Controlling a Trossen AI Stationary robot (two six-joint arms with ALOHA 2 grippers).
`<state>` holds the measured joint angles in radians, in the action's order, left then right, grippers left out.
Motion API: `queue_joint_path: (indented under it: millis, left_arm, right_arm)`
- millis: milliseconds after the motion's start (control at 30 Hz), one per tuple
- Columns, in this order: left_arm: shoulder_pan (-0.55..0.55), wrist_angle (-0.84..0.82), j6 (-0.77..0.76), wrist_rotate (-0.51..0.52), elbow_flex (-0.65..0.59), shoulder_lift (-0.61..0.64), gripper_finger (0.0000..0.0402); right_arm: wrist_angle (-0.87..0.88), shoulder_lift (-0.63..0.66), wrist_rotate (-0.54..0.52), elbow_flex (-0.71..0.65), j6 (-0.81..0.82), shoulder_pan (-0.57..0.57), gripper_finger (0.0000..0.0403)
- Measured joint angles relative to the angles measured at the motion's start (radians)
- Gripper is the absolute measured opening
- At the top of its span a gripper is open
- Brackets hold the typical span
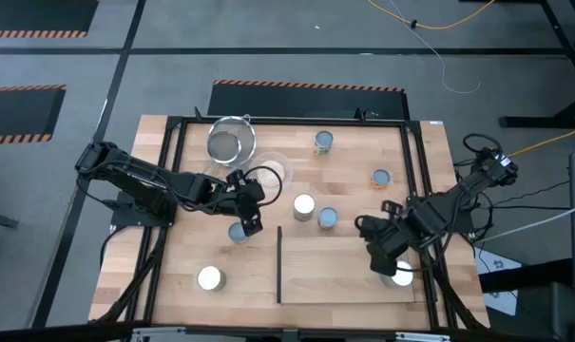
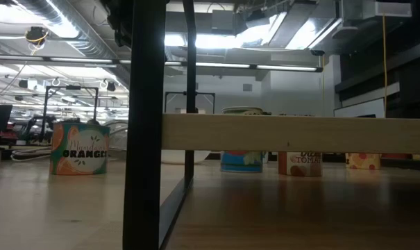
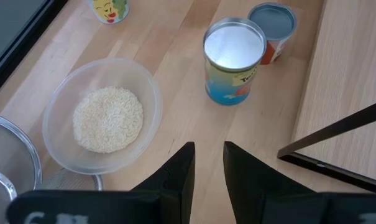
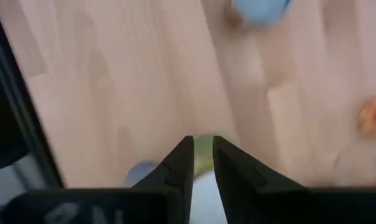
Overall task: Pick and place cans onto a shelf
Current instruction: Put the light green can on the shelf
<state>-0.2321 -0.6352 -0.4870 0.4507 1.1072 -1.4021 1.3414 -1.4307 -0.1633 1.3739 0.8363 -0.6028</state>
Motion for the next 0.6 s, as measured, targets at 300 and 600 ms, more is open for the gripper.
queue_joint_path:
  millis: [300, 600]
  left_arm:
    - [0.000, 0.046, 0.001, 0.000, 0.000, 0.000, 0.0078]
    - [-0.002, 0.045, 0.001, -0.082, -0.002, 0.021, 0.0078]
  right_arm:
    - [-0.167, 0.000, -0.194, 0.000, -0.366, 0.106, 0.0065]
    - [-0.461, 0.000, -0.203, 0.000, -0.720, 0.234, 0.0065]
